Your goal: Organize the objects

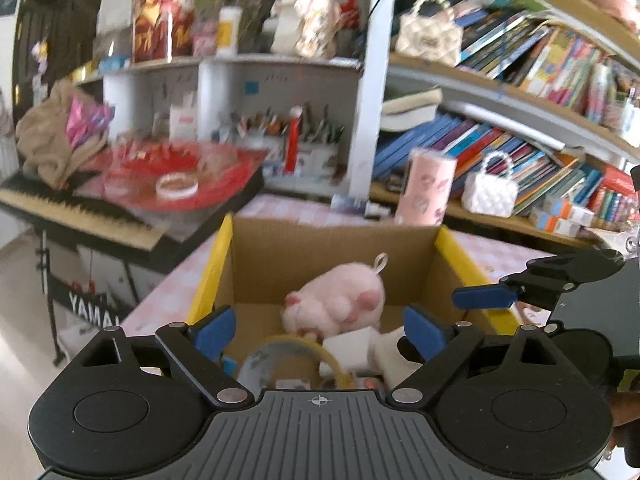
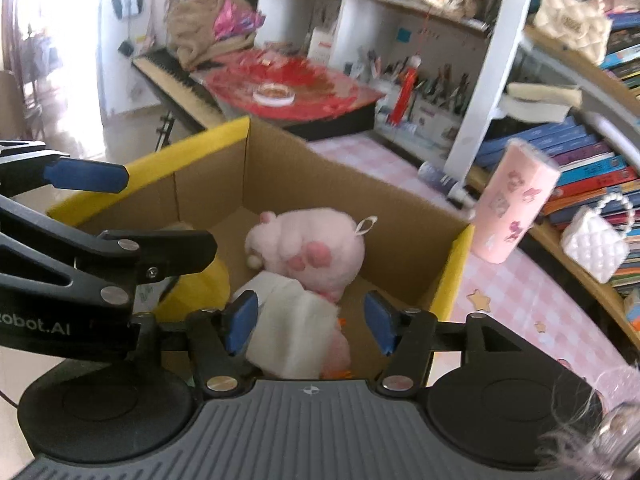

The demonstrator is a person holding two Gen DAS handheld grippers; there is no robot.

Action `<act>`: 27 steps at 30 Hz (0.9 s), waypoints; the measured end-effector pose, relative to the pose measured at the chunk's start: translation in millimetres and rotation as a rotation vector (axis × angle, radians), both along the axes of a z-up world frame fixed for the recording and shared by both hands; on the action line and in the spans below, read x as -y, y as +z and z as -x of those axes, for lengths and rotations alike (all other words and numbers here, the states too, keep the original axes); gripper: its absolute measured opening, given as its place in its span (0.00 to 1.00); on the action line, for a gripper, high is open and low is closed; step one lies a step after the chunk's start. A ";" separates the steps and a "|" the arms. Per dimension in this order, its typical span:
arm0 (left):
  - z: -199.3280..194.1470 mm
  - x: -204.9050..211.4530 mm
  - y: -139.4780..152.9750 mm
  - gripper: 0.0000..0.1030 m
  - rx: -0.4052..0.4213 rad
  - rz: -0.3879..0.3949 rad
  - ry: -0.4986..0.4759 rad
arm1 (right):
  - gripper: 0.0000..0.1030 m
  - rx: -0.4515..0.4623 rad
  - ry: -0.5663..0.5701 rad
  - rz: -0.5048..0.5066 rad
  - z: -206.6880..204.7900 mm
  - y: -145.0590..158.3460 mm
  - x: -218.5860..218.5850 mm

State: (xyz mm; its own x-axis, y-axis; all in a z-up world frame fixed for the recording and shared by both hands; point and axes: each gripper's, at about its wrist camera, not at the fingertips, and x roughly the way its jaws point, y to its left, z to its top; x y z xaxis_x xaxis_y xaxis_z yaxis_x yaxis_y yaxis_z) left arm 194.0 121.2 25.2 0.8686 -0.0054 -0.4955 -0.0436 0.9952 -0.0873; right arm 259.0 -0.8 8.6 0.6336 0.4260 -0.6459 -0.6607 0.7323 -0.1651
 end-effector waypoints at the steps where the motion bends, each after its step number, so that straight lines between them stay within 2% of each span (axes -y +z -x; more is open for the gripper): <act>1: 4.0 1.0 4.2 0.90 0.014 0.001 -0.006 | 0.56 0.015 -0.010 -0.007 5.2 4.0 1.4; 9: 50.9 3.1 35.0 0.91 0.120 0.036 -0.040 | 0.58 0.107 -0.118 -0.092 52.4 34.3 18.7; 15: 90.0 -3.6 43.5 0.92 0.152 0.076 -0.019 | 0.61 0.121 -0.228 -0.168 91.1 45.8 32.5; 20: 117.2 -0.9 36.8 0.92 0.139 0.071 -0.023 | 0.64 0.132 -0.334 -0.198 126.1 44.5 46.3; 24: 136.5 7.9 26.5 0.92 0.114 0.055 -0.045 | 0.67 0.116 -0.462 -0.231 155.9 36.8 64.4; 27: 150.0 18.0 15.3 0.93 0.076 0.040 -0.047 | 0.74 0.102 -0.556 -0.236 179.6 26.2 75.5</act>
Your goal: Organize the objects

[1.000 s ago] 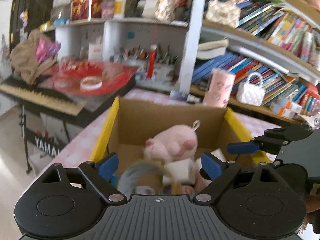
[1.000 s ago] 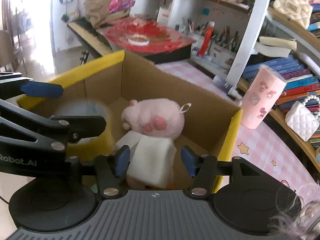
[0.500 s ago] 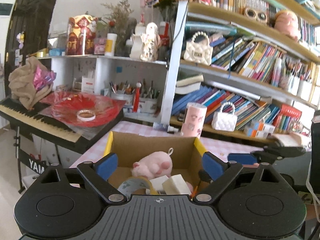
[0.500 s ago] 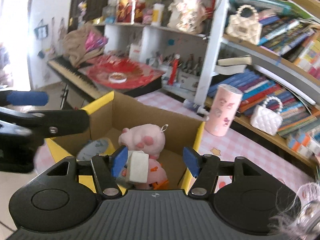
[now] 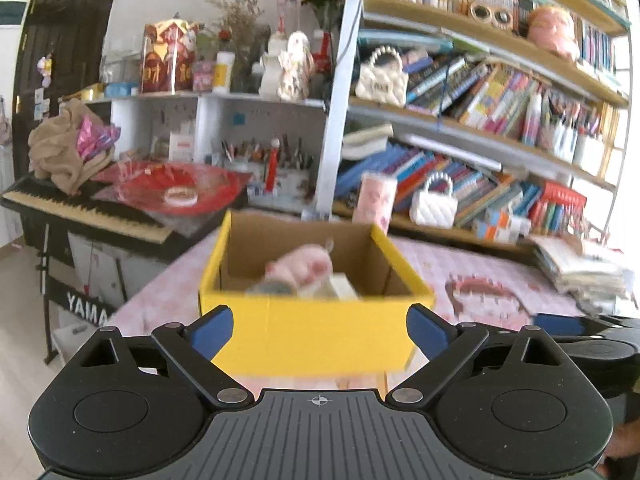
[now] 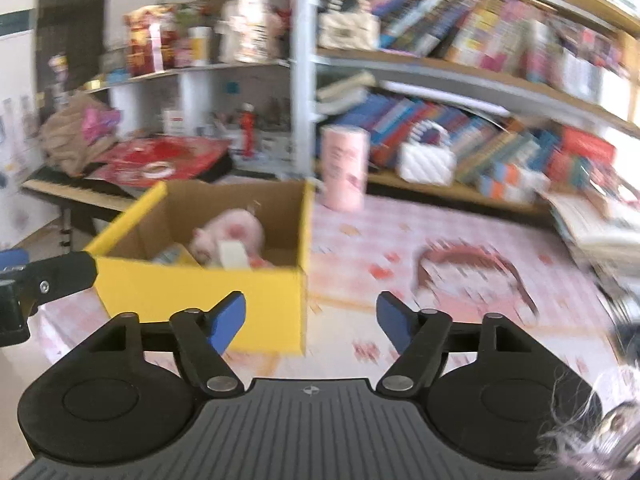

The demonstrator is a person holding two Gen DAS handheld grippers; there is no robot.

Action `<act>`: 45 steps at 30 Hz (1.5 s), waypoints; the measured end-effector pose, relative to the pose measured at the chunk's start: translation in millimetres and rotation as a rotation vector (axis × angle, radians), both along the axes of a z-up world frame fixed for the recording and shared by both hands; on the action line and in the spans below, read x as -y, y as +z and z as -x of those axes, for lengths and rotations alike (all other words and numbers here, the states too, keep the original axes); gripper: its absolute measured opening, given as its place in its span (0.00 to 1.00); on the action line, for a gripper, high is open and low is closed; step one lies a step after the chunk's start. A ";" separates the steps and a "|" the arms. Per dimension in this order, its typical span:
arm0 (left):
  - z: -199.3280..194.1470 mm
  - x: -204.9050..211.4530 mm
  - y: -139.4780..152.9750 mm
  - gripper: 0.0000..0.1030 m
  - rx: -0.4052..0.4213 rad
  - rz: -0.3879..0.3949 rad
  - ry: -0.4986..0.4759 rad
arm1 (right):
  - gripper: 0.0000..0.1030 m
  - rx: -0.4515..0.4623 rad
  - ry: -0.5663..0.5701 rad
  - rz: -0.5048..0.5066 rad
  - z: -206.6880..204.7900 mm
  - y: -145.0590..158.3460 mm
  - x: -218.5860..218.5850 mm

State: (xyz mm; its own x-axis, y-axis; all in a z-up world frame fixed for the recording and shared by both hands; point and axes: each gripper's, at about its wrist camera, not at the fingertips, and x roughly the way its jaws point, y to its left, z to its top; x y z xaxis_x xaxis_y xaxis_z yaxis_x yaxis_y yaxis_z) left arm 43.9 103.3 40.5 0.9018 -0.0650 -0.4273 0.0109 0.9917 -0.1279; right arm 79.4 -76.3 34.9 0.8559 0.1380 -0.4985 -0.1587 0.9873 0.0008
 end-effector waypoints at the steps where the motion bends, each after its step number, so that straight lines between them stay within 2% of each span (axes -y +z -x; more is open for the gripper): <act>1: 3.4 3.6 -4.5 0.93 -0.019 -0.011 0.003 | 0.78 -0.010 -0.036 -0.003 8.7 -4.6 3.2; 4: 12.5 14.2 -18.5 0.93 -0.077 -0.047 -0.010 | 0.82 -0.059 -0.118 0.000 31.3 -19.6 11.3; 8: 18.9 30.5 -28.0 0.93 -0.106 -0.064 -0.069 | 0.85 -0.101 -0.169 0.041 52.3 -33.3 21.6; 12: 22.3 49.2 -29.1 0.93 -0.101 -0.076 -0.118 | 0.91 -0.101 -0.244 0.057 67.9 -36.3 40.5; 17: 28.0 68.0 -31.7 0.93 -0.092 -0.034 -0.162 | 0.97 -0.116 -0.336 0.072 84.5 -41.8 64.4; 23: 32.8 90.8 -36.3 0.93 -0.104 -0.080 -0.204 | 1.00 -0.144 -0.408 0.079 96.0 -46.4 84.9; 45: 28.2 105.2 -45.4 0.98 -0.187 -0.164 -0.171 | 1.00 -0.176 -0.383 0.080 91.4 -46.9 88.2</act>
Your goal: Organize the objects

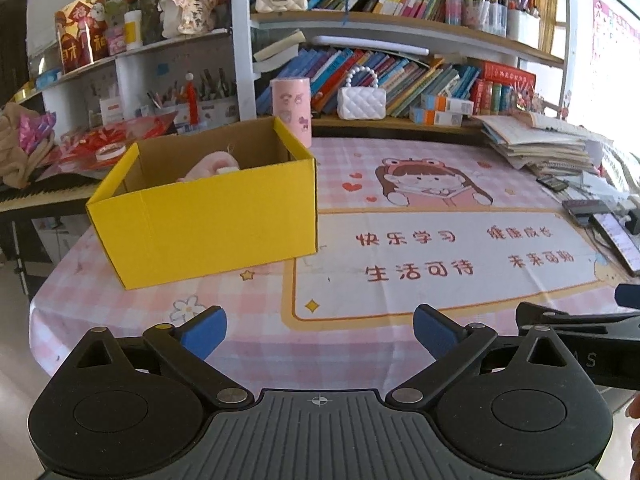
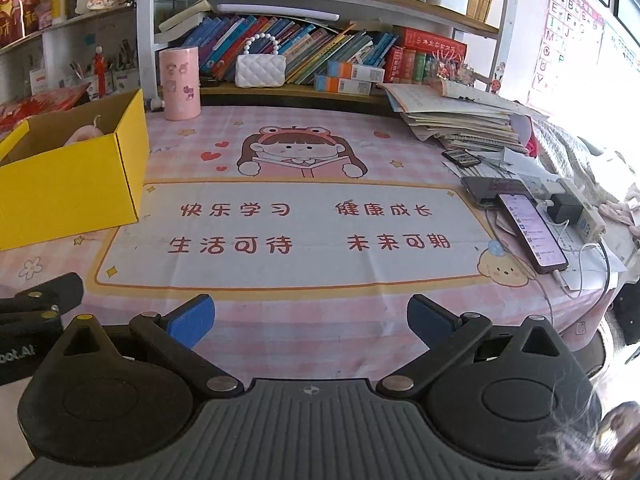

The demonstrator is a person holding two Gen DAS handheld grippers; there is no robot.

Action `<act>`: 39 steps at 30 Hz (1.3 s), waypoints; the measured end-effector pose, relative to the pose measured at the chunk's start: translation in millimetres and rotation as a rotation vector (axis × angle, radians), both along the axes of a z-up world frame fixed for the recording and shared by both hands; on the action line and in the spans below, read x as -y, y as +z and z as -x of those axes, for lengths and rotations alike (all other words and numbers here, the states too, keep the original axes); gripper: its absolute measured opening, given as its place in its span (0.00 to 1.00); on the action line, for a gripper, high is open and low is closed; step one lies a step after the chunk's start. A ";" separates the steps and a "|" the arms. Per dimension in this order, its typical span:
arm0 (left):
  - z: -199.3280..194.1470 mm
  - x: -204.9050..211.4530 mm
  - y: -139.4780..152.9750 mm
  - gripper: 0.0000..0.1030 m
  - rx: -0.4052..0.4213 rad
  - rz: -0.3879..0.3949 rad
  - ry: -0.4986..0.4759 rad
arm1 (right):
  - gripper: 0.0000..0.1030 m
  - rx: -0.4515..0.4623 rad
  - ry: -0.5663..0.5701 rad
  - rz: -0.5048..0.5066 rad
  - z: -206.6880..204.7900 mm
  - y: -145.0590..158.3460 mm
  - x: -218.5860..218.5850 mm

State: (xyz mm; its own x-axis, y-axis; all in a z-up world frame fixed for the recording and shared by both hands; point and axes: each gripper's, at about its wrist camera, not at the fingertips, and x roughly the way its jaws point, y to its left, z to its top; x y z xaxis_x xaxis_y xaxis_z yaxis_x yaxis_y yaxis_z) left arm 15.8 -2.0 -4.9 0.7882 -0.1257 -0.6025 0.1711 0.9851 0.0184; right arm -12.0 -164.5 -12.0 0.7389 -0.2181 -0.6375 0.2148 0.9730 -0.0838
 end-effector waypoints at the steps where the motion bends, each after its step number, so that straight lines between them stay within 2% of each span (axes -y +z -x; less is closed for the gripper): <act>1: 0.0 0.3 -0.6 0.98 -0.003 -0.003 -0.001 | 1.00 0.000 -0.005 0.003 0.0 -0.1 -0.2; 12: -2.0 0.4 -2.6 0.99 -0.024 -0.036 0.013 | 1.00 -0.009 -0.021 0.002 3.1 -2.0 -1.8; 39: -10.3 -5.5 -5.0 1.00 -0.070 -0.013 0.049 | 1.00 -0.016 -0.020 0.003 -0.1 -3.0 -5.2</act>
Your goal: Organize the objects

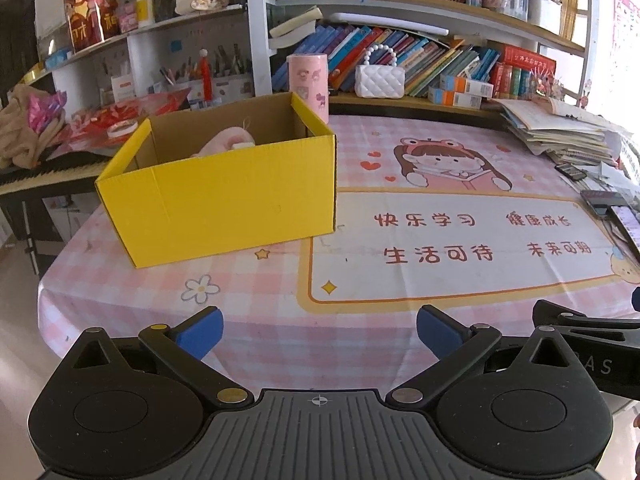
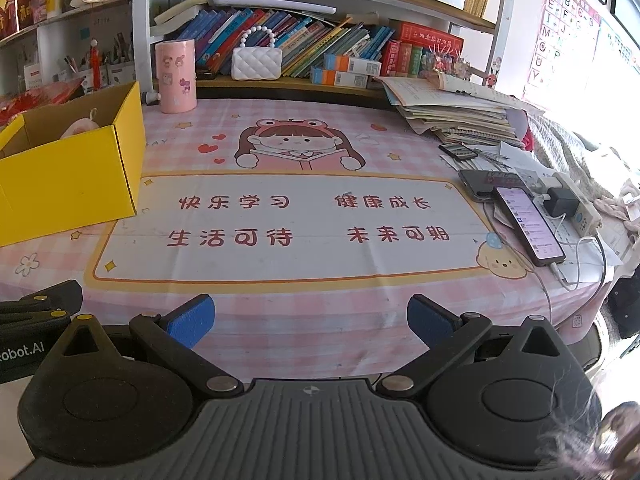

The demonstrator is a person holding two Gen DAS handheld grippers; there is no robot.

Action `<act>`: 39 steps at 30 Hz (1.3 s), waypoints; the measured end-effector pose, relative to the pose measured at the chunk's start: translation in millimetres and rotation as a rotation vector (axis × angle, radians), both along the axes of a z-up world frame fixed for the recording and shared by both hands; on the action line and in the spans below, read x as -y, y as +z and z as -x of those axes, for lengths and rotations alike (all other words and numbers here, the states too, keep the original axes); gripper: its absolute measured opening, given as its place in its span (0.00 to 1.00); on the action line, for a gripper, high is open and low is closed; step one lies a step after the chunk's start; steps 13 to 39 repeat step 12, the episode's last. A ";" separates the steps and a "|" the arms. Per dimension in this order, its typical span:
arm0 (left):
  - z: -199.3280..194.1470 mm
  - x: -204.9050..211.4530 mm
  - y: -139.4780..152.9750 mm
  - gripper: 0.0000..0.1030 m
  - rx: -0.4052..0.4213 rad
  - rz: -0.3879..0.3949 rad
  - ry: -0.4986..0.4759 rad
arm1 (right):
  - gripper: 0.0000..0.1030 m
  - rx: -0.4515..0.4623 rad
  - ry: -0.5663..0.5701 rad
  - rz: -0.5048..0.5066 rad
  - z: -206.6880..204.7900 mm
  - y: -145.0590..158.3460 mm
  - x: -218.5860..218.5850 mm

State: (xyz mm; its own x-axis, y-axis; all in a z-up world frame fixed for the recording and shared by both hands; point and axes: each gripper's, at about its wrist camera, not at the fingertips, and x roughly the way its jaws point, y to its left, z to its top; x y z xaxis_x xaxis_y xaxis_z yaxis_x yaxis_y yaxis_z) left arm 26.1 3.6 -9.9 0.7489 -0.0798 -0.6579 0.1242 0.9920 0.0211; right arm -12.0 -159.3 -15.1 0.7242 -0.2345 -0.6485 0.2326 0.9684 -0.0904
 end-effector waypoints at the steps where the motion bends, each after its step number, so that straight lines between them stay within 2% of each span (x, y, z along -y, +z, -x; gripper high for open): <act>1: -0.5 0.6 -0.3 1.00 -0.001 -0.001 0.000 | 1.00 -0.002 0.000 0.001 -0.6 -0.5 -0.2; 12: -9.2 9.6 -4.6 1.00 -0.022 -0.011 -0.005 | 1.00 -0.030 -0.006 0.000 -10.5 -5.8 8.4; 39: -9.2 9.6 -4.6 1.00 -0.022 -0.011 -0.005 | 1.00 -0.030 -0.006 0.000 -10.5 -5.8 8.4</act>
